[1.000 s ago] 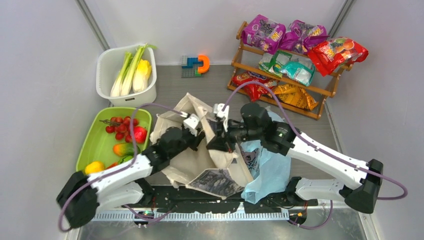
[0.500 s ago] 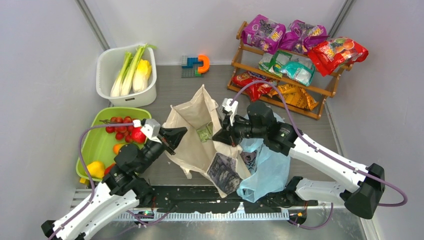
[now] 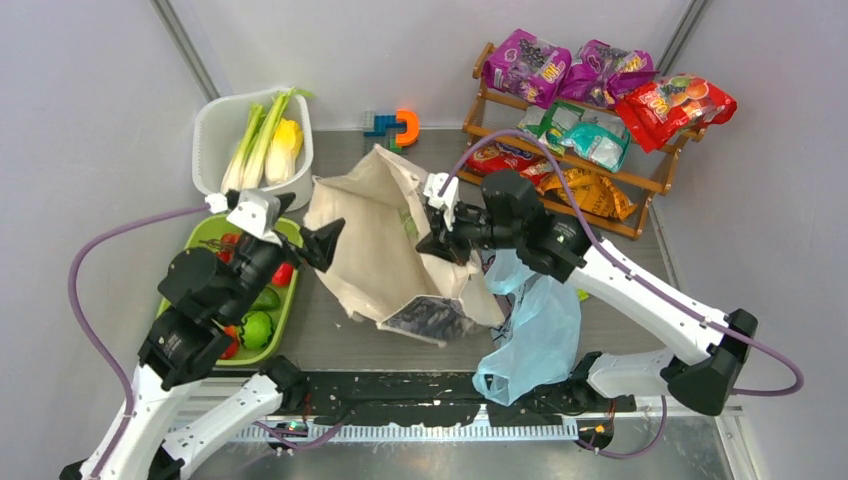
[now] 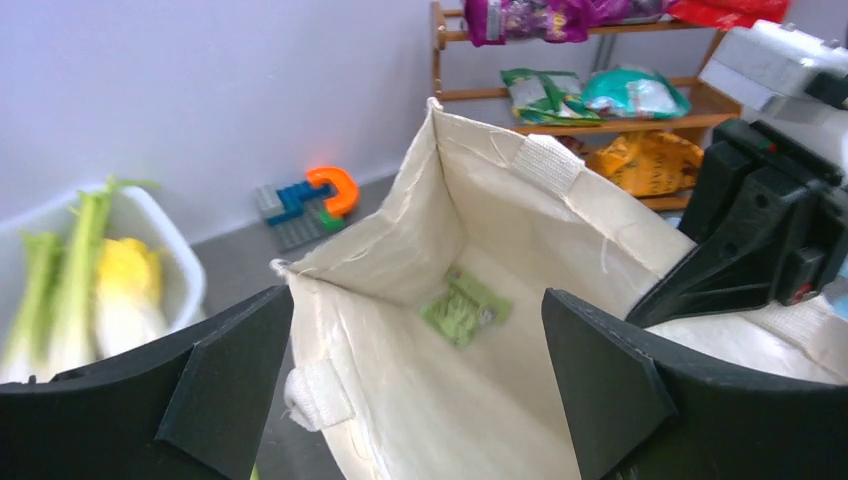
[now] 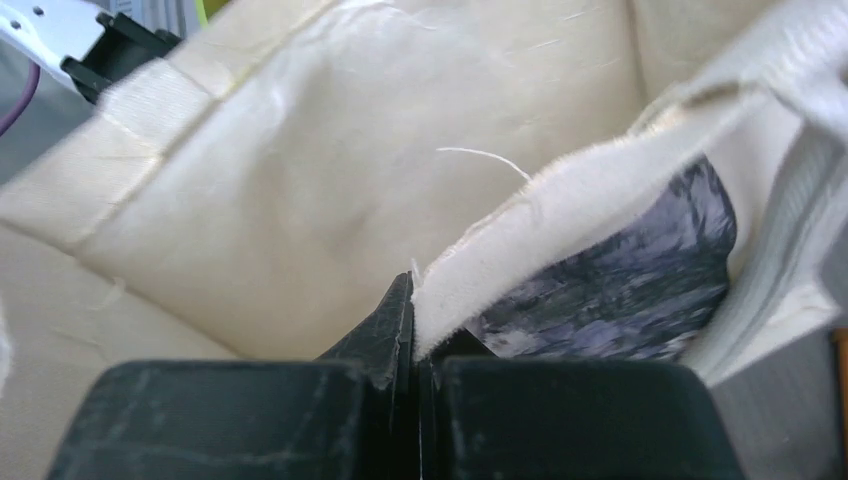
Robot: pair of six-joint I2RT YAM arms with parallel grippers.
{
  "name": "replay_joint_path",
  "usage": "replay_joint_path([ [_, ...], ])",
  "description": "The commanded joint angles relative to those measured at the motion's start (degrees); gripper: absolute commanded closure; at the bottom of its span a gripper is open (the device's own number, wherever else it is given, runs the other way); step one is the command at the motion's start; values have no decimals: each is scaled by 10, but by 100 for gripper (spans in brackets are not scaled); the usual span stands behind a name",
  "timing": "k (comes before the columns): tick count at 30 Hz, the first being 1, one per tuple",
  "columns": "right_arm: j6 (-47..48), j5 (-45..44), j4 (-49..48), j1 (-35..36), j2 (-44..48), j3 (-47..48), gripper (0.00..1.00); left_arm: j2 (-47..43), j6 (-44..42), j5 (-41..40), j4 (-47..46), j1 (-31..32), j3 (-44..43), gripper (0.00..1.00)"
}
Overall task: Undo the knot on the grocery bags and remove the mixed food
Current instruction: Adjust the takeout bag at the center of the board.
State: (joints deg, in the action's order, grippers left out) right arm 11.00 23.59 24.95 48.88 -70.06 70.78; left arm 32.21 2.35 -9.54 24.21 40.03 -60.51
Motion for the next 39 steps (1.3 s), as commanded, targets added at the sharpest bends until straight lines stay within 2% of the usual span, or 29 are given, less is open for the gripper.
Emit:
replay_joint_path([
  [1, 71, 53, -12, -3, -28, 116, 95, 80, -92, 88, 72, -75, -71, 0],
  [5, 76, 93, 3, -3, -40, 132, 95, 123, -86, 171, 46, -160, -85, 0],
  [10, 79, 120, 12, -2, -47, 124, 95, 153, -96, 137, -18, -191, -44, 0],
  [12, 81, 126, 19, -2, -53, 120, 95, 156, -96, 154, -30, -194, -29, 1],
  [13, 82, 125, 21, -2, -54, 116, 95, 156, -96, 168, -35, -194, -20, 6],
  [15, 85, 113, 13, -2, -56, 104, 95, 161, -92, 198, -23, -194, -12, 27],
  [16, 88, 101, 9, -3, -58, 101, 95, 164, -89, 213, -6, -195, -9, 41],
  [17, 90, 94, -1, -3, -59, 96, 95, 165, -88, 231, 12, -194, -6, 59],
  [20, 98, 49, -24, -3, -73, 94, 95, 151, -76, 246, 38, -195, 26, 98],
  [22, 101, -3, -49, -6, -87, 101, 95, 121, -63, 225, 23, -195, 51, 100],
  [25, 118, -63, -76, -20, -120, 148, 95, 56, -37, 186, -50, -194, 87, 100],
  [29, 161, -121, -95, -28, -131, 221, 95, -27, -28, 263, -139, -194, 109, 100],
  [31, 170, -116, -155, -26, -97, 187, 95, -64, 0, 296, -191, -194, 149, 100],
  [32, 170, -115, -189, -25, -82, 126, 95, -76, 15, 307, -210, -194, 171, 100],
  [34, 169, -123, -326, -21, -37, 14, 95, -87, 45, 329, -220, -194, 218, 100],
  [36, 149, -146, -367, -20, -15, -71, 94, -90, 73, 343, -200, -194, 259, 100],
  [38, 116, -167, -355, -20, -15, -116, 89, -95, 90, 340, -163, -194, 285, 100],
  [39, 90, -173, -348, -19, -13, -125, 81, -96, 91, 339, -143, -194, 285, 100],
])
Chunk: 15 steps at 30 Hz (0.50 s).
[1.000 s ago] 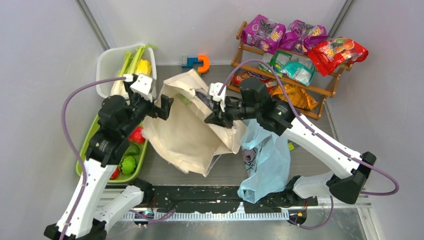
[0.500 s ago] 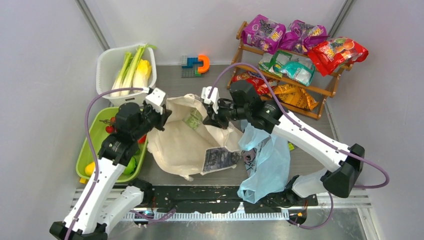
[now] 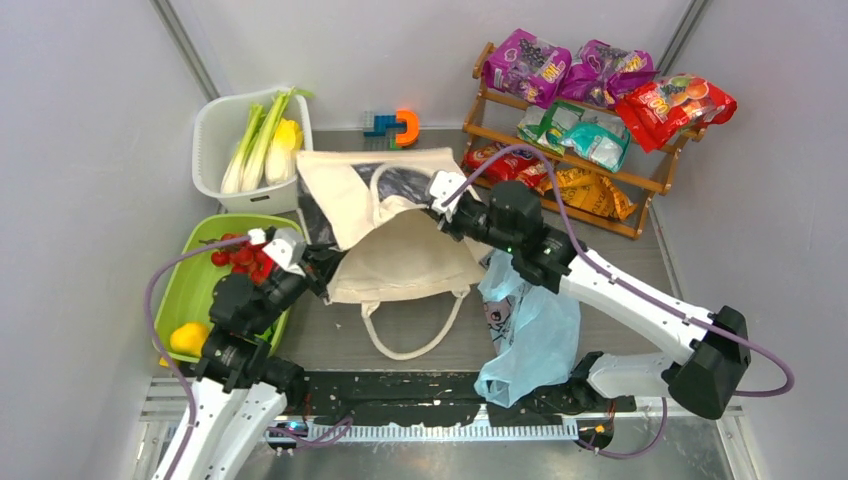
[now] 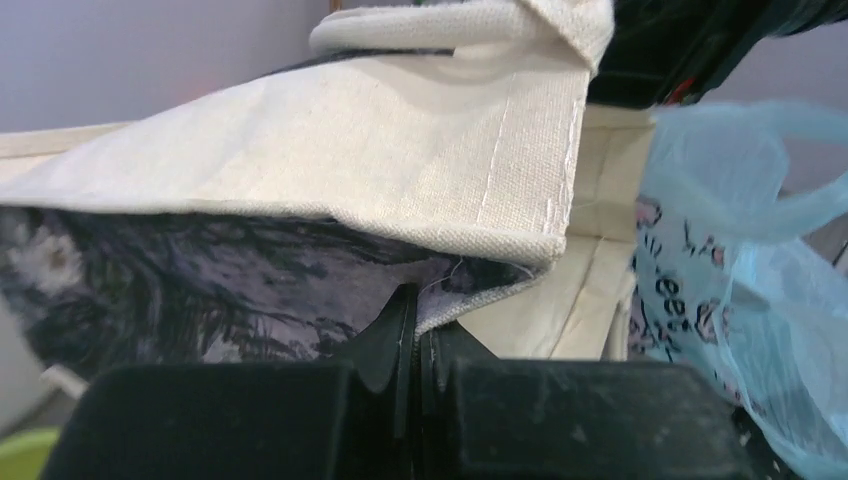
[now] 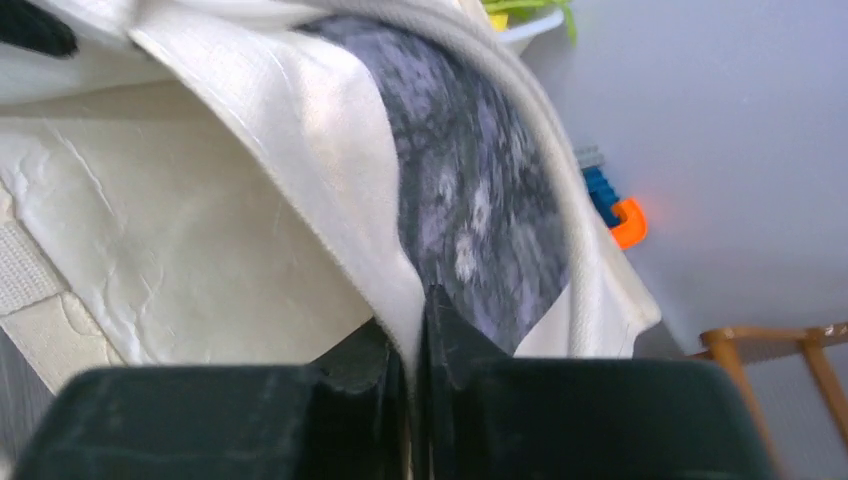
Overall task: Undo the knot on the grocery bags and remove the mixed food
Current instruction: Adjust the takeout bag at the center of the board.
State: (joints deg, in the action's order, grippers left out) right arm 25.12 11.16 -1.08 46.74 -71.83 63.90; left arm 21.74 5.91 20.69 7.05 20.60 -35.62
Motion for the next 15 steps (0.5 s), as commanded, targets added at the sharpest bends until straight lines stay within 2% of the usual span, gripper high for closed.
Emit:
replay_joint_path([
  [1, -65, -51, -77, 3, 8, -73, 77, 9, 52, 34, 58, 1, 28, 100],
  [2, -94, -53, -76, 4, 20, -81, 61, 12, 49, 27, 83, 1, 20, 100],
  [3, -118, -54, -78, 6, 38, -96, 53, 17, 49, 22, 101, 1, 13, 100],
  [4, -130, -60, -78, 8, 48, -102, 37, 22, 49, 19, 115, 1, 10, 100],
  [6, -162, -64, -67, 15, 78, -108, 24, 34, 57, 28, 122, 1, 8, 100],
  [8, -189, -80, -47, 33, 106, -107, 19, 41, 65, 48, 118, 1, 10, 100],
  [11, -215, -130, -20, 107, 152, -114, 18, 49, 64, 53, 131, 1, 4, 100],
  [15, -303, -216, -44, 209, 184, -159, 19, 54, 76, 27, 170, 1, -6, 100],
])
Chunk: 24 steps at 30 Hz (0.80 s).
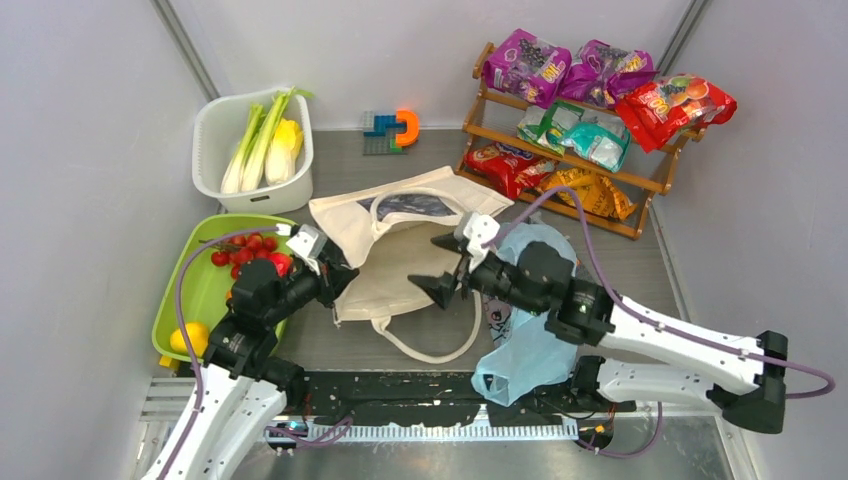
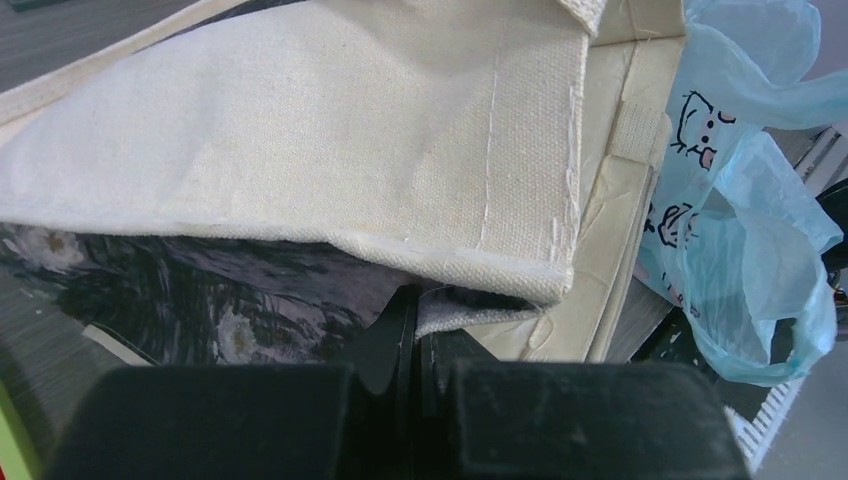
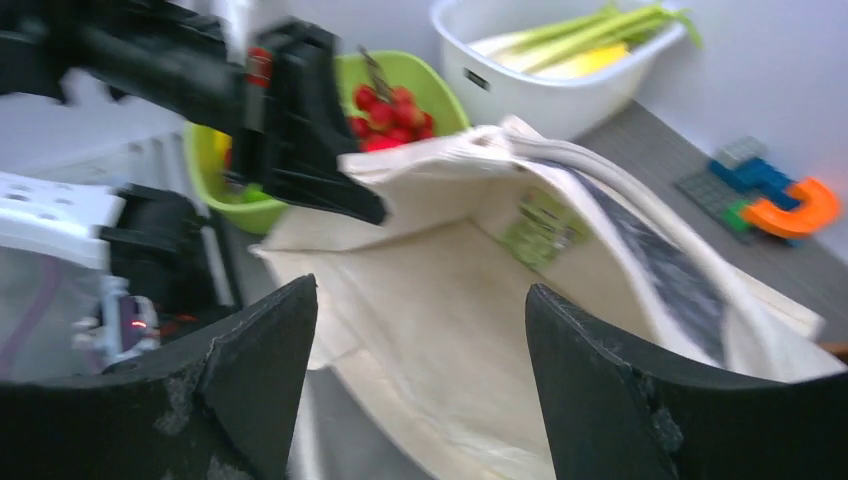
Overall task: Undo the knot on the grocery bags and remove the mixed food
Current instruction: Adjust the takeout bag at the center of the board, then pick up the fake candies from the takeout bag.
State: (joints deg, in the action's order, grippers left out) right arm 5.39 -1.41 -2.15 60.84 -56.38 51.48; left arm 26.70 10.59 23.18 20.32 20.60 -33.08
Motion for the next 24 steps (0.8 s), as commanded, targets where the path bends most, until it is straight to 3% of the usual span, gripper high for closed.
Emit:
replay_joint_path([
  [1, -122, -96, -48, 96, 32, -61, 19, 3, 39, -5, 42, 1, -29, 100],
  [5, -239, -135, -153, 154, -11, -113, 25, -19, 73, -1, 21, 1, -3, 100],
  [8, -282, -186, -172, 158, -71, -104, 32, -33, 79, 4, 25, 1, 5, 100],
  [18, -197, -365, -381, 153, -364, -24, 33, -44, 99, -3, 53, 1, -4, 100],
  [24, -178, -408, -394, 149, -463, 1, 44, -49, 126, -18, 52, 1, -14, 100],
])
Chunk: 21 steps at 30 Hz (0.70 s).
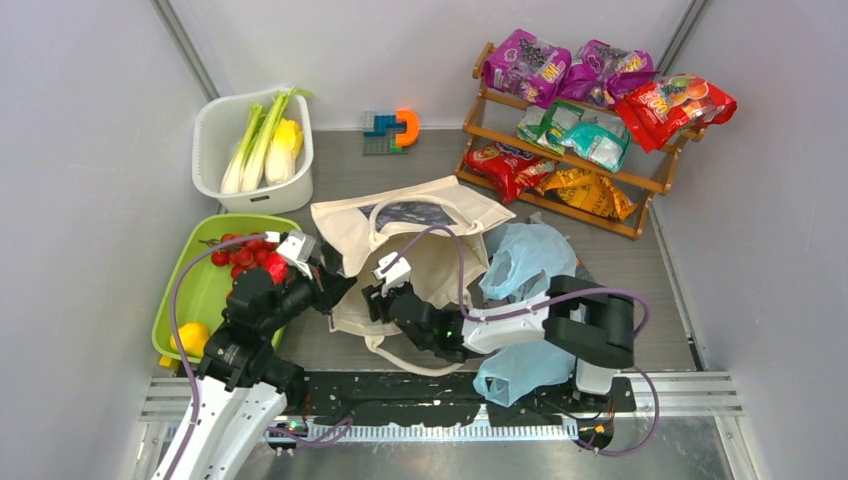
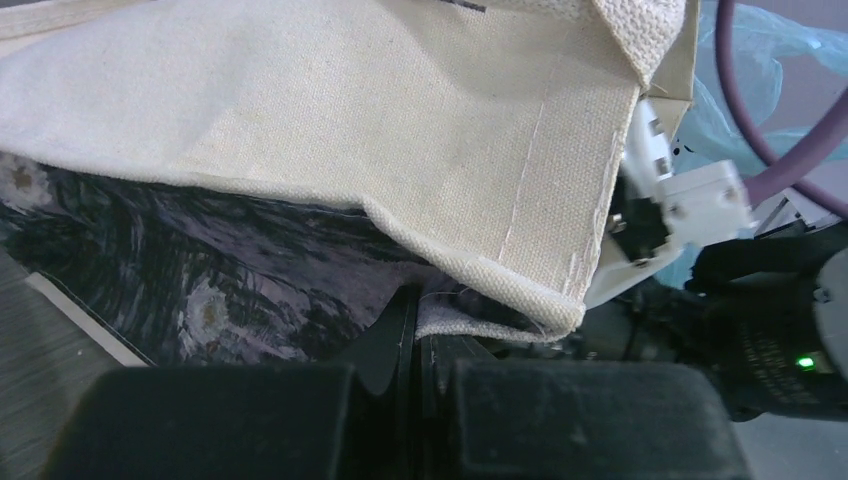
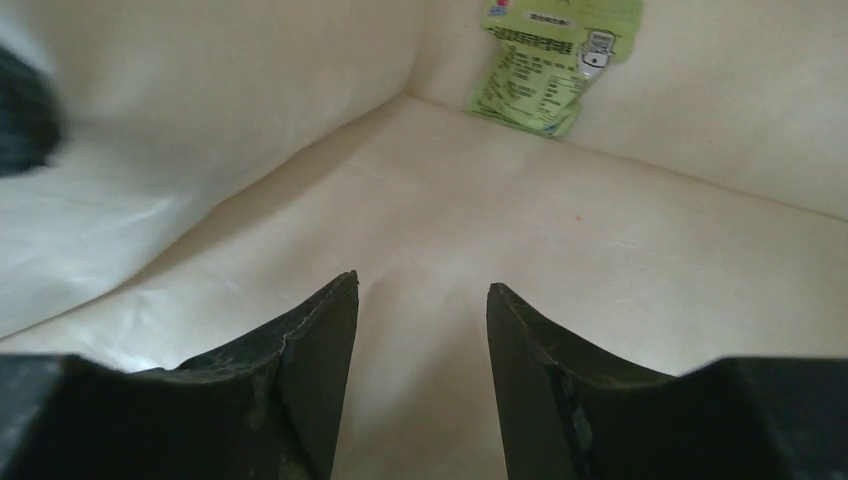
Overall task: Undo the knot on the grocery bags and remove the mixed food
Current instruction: Pick up the fake candies from the takeout bag.
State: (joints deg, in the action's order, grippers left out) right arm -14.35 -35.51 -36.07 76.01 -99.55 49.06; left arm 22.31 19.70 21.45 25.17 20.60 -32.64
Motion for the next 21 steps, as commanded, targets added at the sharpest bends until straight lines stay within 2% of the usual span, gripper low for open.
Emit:
replay_joint_path([
  [1, 19, -72, -68, -5, -38, 22, 44, -8, 40, -2, 2, 1, -17, 100],
  [4, -1, -61, -83, -23, -67, 25, 44, -12, 58, -14, 1, 1, -13, 100],
  [9, -4, -19, -111, -69, -128, 76, 39, -10, 95, -10, -7, 1, -7, 100],
  [16, -11, 39, -109, -108, -198, 148, 16, -1, 93, 15, 0, 1, -6, 100],
  [18, -12, 76, -106, -120, -216, 166, 12, 1, 86, 32, -1, 1, -8, 100],
  [21, 1, 190, -93, -134, -230, 201, 11, 6, 69, 73, -9, 1, -6, 100],
])
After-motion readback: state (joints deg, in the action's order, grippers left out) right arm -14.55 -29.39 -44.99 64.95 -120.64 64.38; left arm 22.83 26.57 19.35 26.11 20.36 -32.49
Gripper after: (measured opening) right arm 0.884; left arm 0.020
